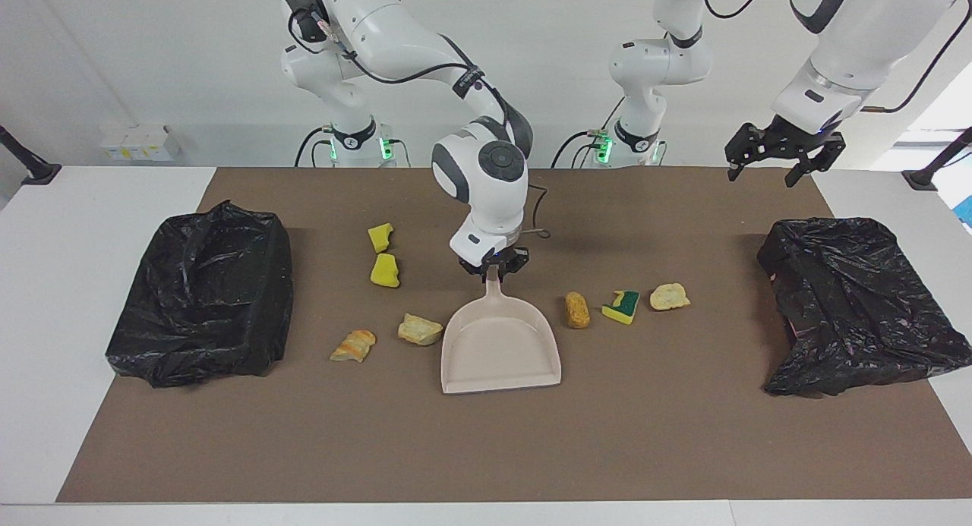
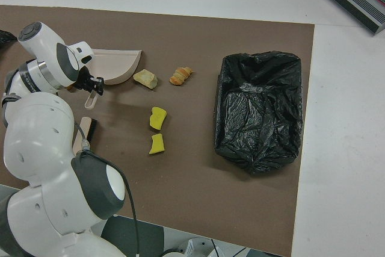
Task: Sweep and dump trash in bin
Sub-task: 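Lift the dustpan with the right gripper while the left gripper reaches the brush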
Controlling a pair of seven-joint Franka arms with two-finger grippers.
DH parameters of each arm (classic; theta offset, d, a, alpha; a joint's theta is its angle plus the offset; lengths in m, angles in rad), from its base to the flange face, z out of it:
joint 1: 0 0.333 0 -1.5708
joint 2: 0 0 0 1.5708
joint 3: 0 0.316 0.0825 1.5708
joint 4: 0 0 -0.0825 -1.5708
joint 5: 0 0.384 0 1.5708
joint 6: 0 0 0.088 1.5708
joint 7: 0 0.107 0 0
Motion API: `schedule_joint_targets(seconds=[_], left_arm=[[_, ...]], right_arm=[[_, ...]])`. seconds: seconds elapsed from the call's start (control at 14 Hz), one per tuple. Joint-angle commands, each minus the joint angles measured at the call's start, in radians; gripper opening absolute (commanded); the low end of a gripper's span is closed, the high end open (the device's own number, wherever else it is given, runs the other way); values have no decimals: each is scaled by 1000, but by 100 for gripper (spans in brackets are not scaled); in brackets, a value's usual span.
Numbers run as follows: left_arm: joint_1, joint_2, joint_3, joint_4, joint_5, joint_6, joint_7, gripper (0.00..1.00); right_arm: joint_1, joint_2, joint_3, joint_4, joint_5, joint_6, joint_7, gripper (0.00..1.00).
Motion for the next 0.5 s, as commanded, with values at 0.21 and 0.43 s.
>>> schedule_joint_targets(seconds=[0.21, 0.43], left_arm=[[-49, -38, 4, -86, 0, 35, -3, 100], [-107, -48, 3, -174, -2, 116, -70, 100]], right_arm=[[-46, -12, -1, 4, -14, 96, -260, 0], [-86, -9, -1, 0, -15, 105, -535, 0]])
